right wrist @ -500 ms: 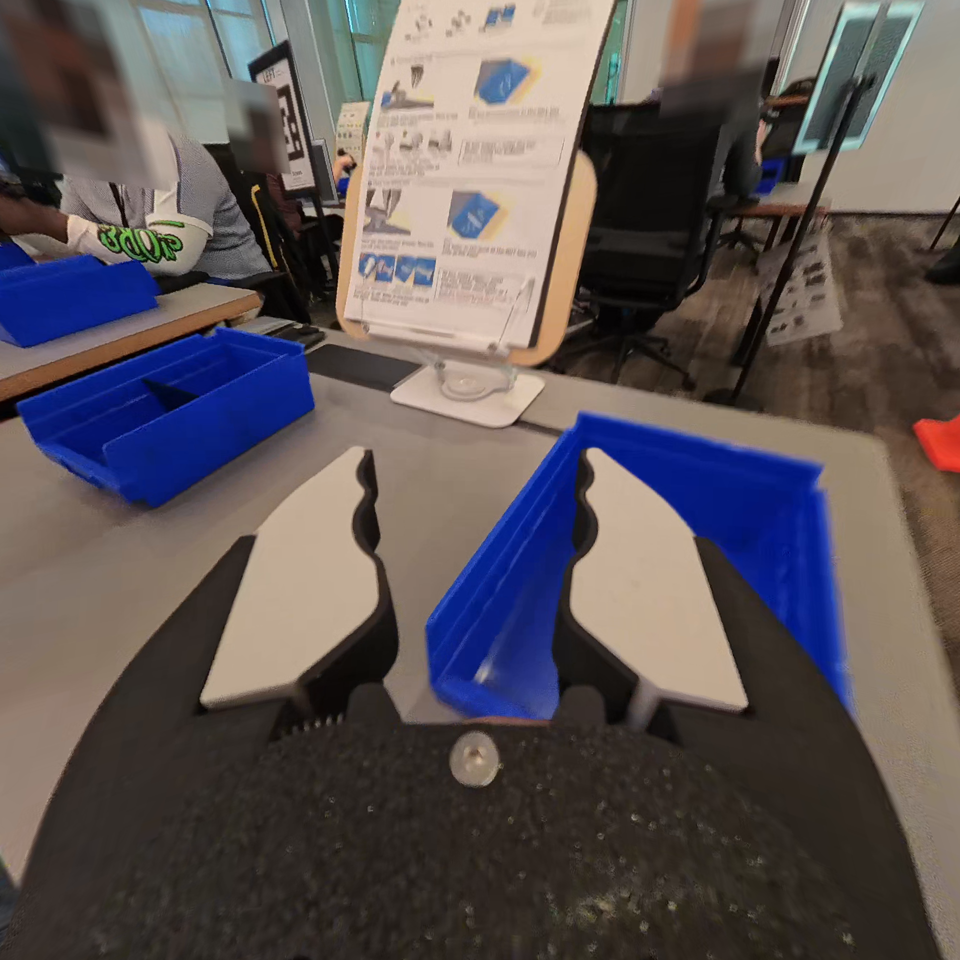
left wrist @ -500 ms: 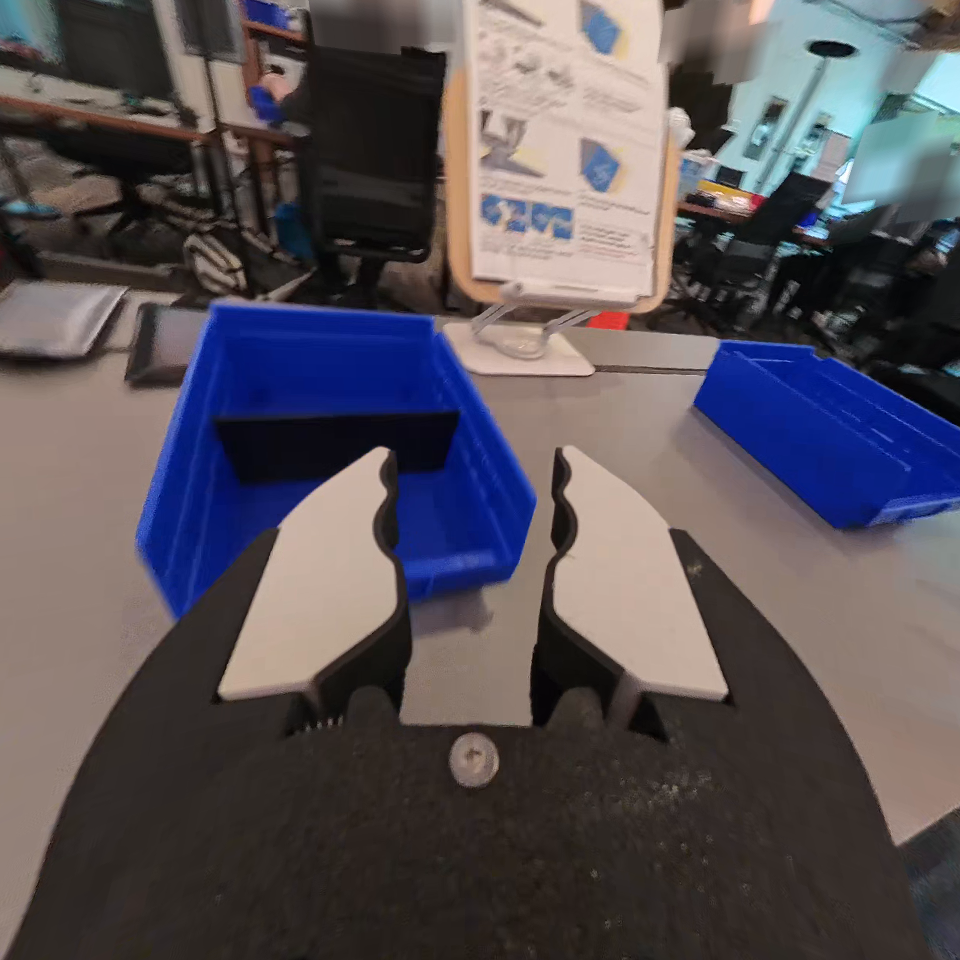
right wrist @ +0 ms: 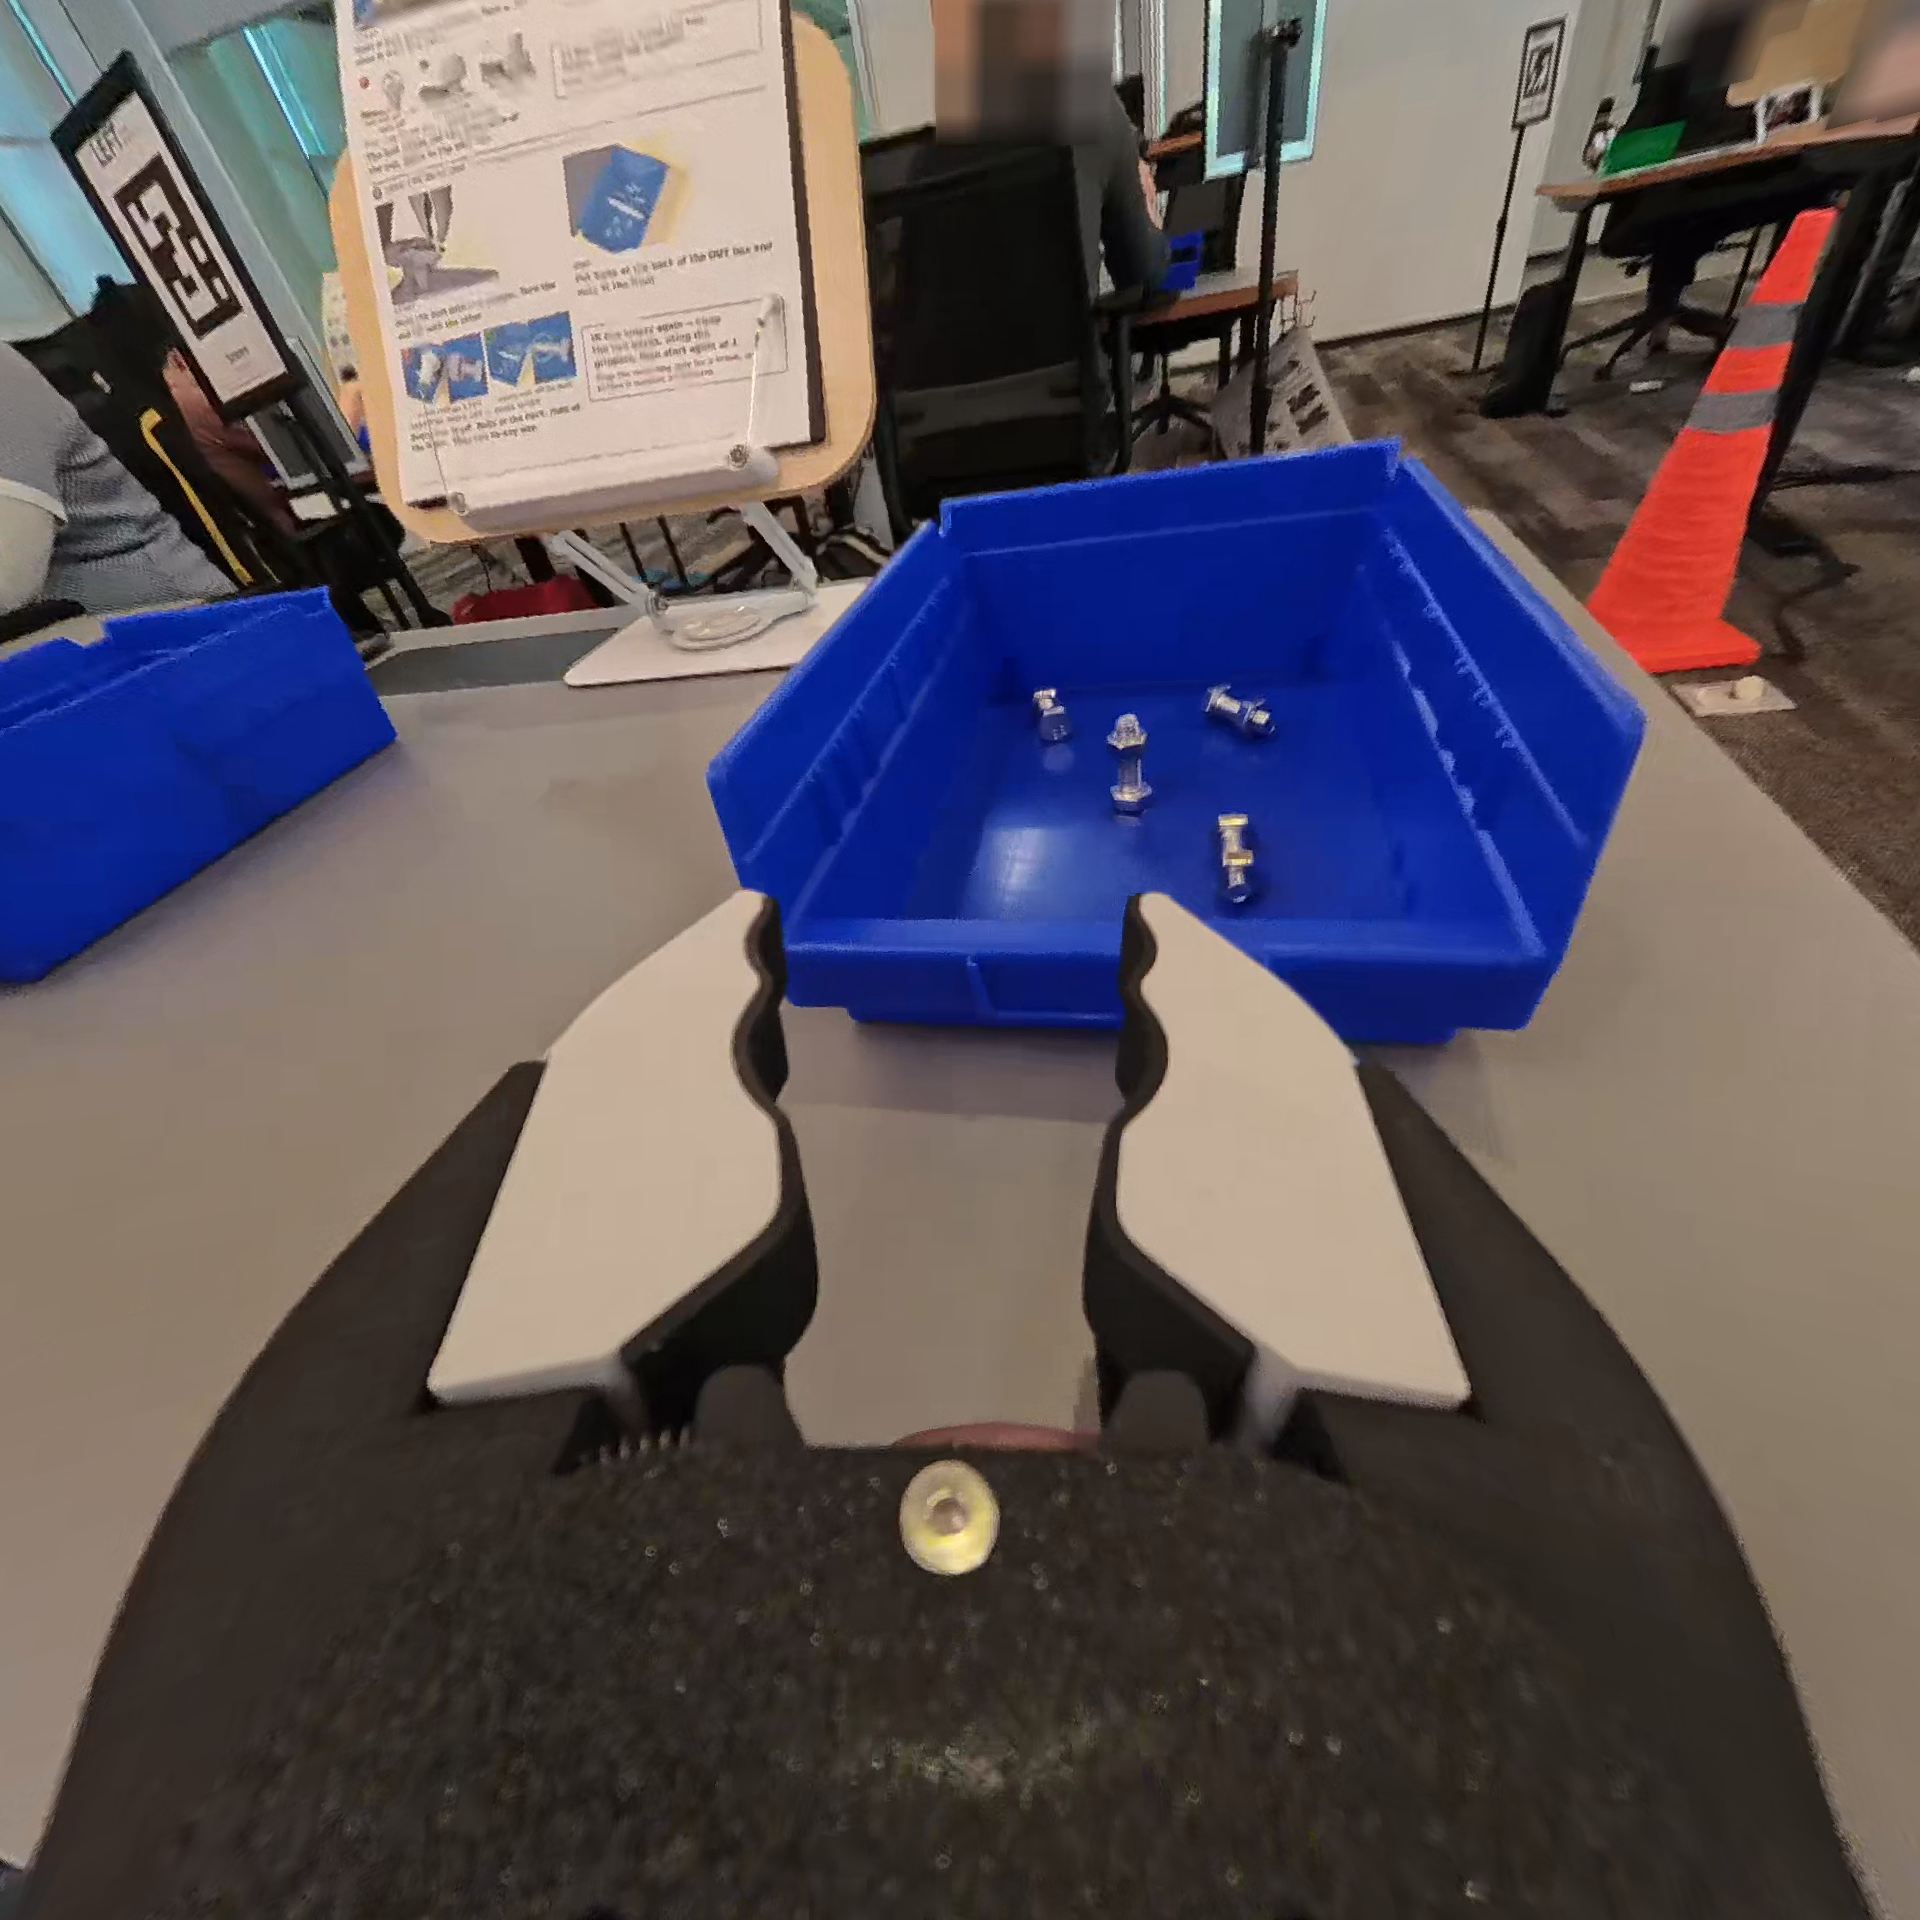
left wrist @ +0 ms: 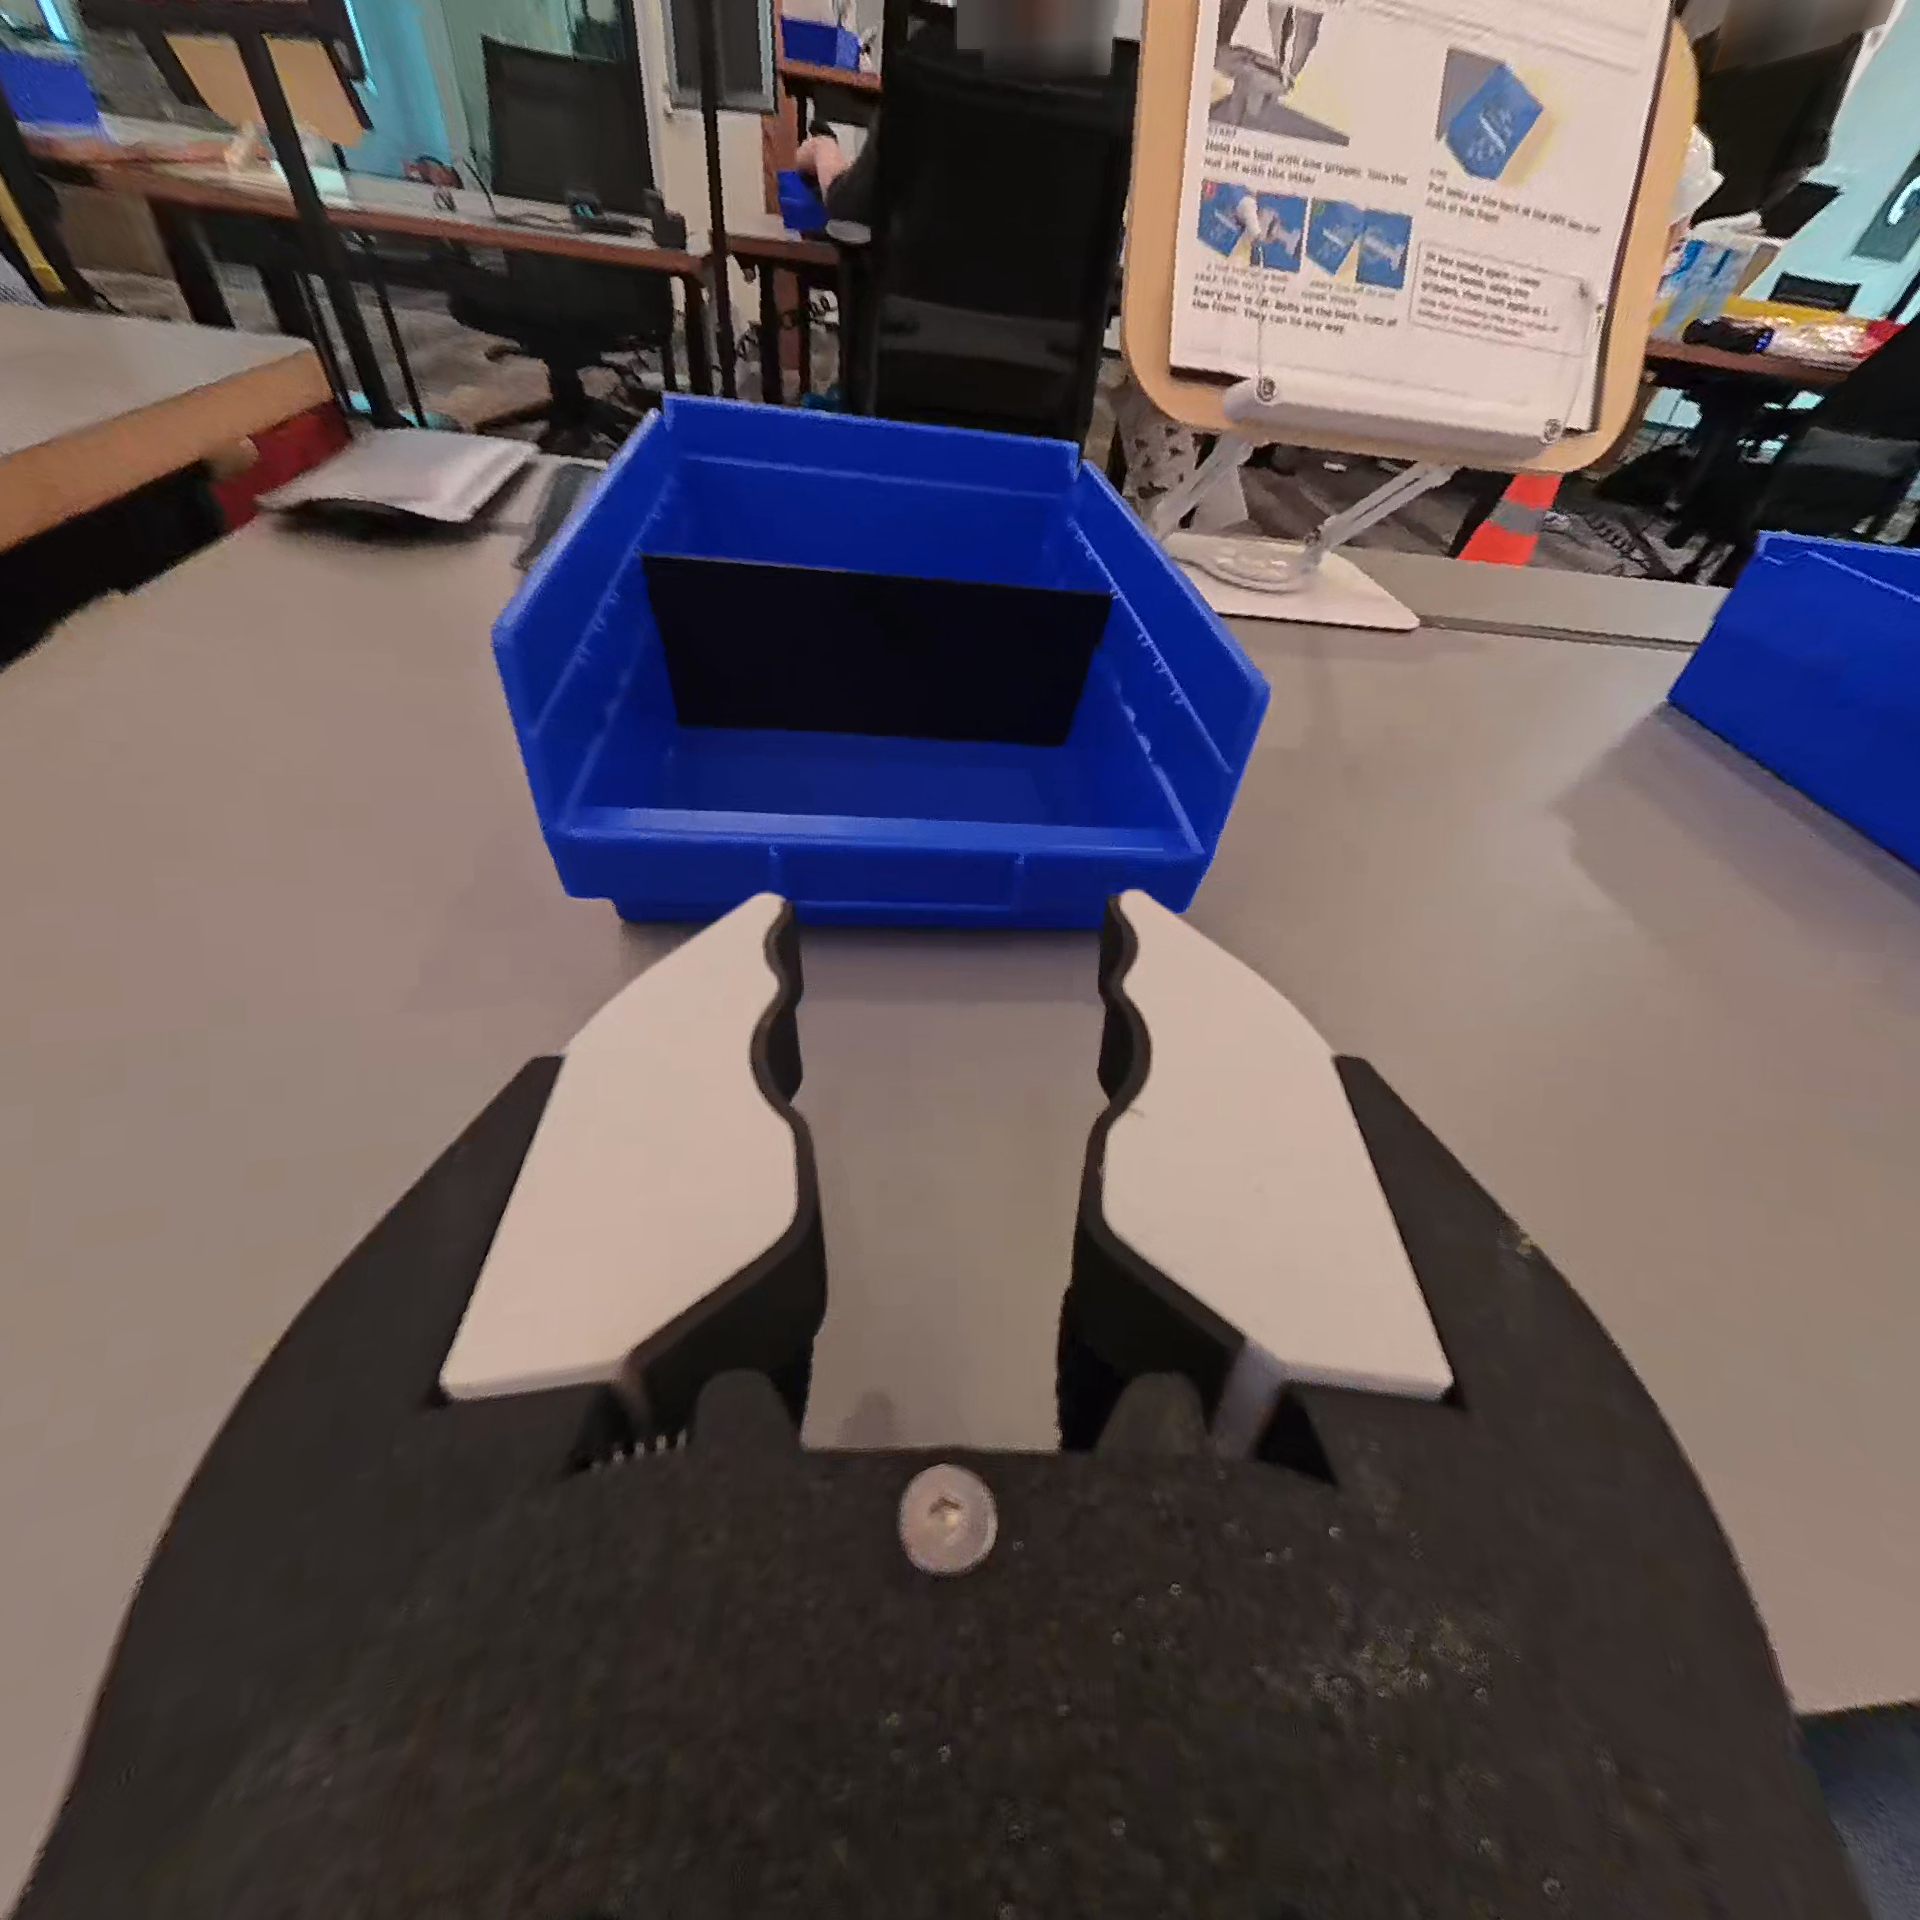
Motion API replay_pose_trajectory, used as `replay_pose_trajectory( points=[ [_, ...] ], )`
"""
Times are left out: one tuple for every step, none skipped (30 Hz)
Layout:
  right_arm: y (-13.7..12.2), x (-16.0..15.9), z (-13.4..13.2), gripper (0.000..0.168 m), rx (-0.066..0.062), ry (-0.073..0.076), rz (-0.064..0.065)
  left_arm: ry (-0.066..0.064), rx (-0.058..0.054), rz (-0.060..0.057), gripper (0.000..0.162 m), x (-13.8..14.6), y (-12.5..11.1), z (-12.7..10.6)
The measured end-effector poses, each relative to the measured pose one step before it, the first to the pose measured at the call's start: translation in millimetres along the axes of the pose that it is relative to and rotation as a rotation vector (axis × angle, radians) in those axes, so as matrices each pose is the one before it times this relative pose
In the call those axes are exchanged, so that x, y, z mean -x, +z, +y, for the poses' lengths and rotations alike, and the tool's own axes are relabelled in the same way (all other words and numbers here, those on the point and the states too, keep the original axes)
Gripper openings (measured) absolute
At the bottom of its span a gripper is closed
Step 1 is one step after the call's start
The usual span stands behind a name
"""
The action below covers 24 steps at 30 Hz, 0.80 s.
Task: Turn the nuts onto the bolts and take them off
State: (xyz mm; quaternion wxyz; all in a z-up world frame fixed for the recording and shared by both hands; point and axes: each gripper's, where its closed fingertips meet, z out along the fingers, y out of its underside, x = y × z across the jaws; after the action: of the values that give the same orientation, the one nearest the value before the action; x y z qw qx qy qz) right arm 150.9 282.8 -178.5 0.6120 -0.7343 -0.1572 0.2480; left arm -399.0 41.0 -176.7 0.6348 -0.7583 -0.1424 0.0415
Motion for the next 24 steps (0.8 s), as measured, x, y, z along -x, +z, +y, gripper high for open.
replay_pose_trajectory(
  points=[
    [2.29,-1.99,4.25,0.061,0.0192,-0.0057,0.0030,-0.0052,0.0032,0.0047,0.054,-0.90,0.62,0.95],
    [2.22,-2.69,3.73,0.061,0.0121,-0.0162,0.0113,0.0056,0.0015,-0.0002,0.054,-0.36,0.51,0.79],
    [1.87,-2.57,3.11,0.061,0.0107,-0.0140,0.0137,0.0091,0.0067,-0.0022,0.054,-0.01,0.69,1.26],
    [1.32,-0.44,1.67,0.062,0.0075,-0.0030,0.0016,0.0057,0.0055,-0.0018,0.054,0.11,0.52,0.79],
    [0.79,1.16,0.76,0.061,0.0048,0.0049,-0.0091,0.0013,0.0040,0.0045,0.054,-0.40,0.72,0.70],
    [0.36,0.87,0.39,0.061,0.0031,0.0042,-0.0046,-0.0026,0.0046,0.0038,0.054,0.08,0.56,0.83],
    [-0.06,0.19,0.11,0.061,0.0000,-0.0023,0.0021,-0.0038,-0.0002,0.0013,0.054,0.47,0.47,0.49],
    [0.03,0.42,-0.24,0.061,-0.0013,-0.0069,-0.0002,-0.0039,0.0040,0.0021,0.054,0.44,0.87,1.28],
    [0.19,0.41,-0.33,0.061,-0.0008,-0.0066,-0.0001,-0.0037,0.0117,0.0045,0.054,0.05,1.23,2.29],
    [0.13,-0.22,-0.17,0.061,0.0008,-0.0058,0.0031,-0.0028,0.0099,0.0059,0.055,-0.26,1.29,1.97],
    [0.23,-0.17,-0.03,0.061,-0.0002,-0.0042,0.0016,-0.0017,0.0050,0.0076,0.055,-0.78,0.88,1.12],
    [0.24,0.09,-0.11,0.061,-0.0007,-0.0024,-0.0011,-0.0011,0.0036,0.0068,0.055,-1.01,0.61,0.67],
    [-0.06,-1.04,-0.38,0.062,-0.0030,-0.0013,0.0040,-0.0008,0.0041,0.0085,0.055,-2.25,0.36,0.40],
    [-0.35,-2.33,-1.11,0.062,-0.0075,-0.0030,0.0106,-0.0010,0.0115,0.0226,0.055,-6.15,1.28,1.27],
    [-0.11,-5.29,-2.55,0.062,-0.0126,-0.0151,0.0234,0.0013,0.0238,0.0534,0.054,-12.96,3.33,2.47],
    [0.14,-11.28,-4.14,0.063,-0.0195,-0.0331,0.0525,0.0098,0.0377,0.0725,0.053,-18.30,6.39,3.53],
    [1.19,-16.69,-6.18,0.065,-0.0304,-0.0407,0.0787,0.0118,0.0288,0.0777,0.054,-22.08,8.99,0.62],
    [3.65,-18.62,-6.28,0.067,-0.0297,-0.0270,0.0810,0.0181,0.0061,0.0796,0.058,-25.45,11.18,-4.38],
    [6.49,-18.45,-4.90,0.069,-0.0231,-0.0083,0.0728,0.0302,0.0030,0.0612,0.061,-25.78,13.97,-6.64],
    [9.08,-15.27,-2.12,0.073,-0.0036,0.0047,0.0492,0.0408,0.0075,0.0553,0.064,-26.70,17.32,-7.42],
    [10.09,-9.03,2.42,0.078,0.0268,0.0105,0.0098,0.0376,0.0104,0.0505,0.066,-26.50,20.88,-7.79],
    [9.91,-6.59,5.46,0.084,0.0364,0.0155,-0.0009,0.0244,0.0168,0.0462,0.071,-25.43,24.31,-7.98],
    [9.42,-6.49,6.06,0.087,0.0323,0.0276,0.0054,0.0073,0.0241,0.0497,0.078,-25.47,27.03,-7.68],
    [9.19,-3.11,6.04,0.089,0.0313,0.0371,-0.0138,-0.0027,0.0287,0.0480,0.085,-24.26,29.08,-6.87]
  ],
)
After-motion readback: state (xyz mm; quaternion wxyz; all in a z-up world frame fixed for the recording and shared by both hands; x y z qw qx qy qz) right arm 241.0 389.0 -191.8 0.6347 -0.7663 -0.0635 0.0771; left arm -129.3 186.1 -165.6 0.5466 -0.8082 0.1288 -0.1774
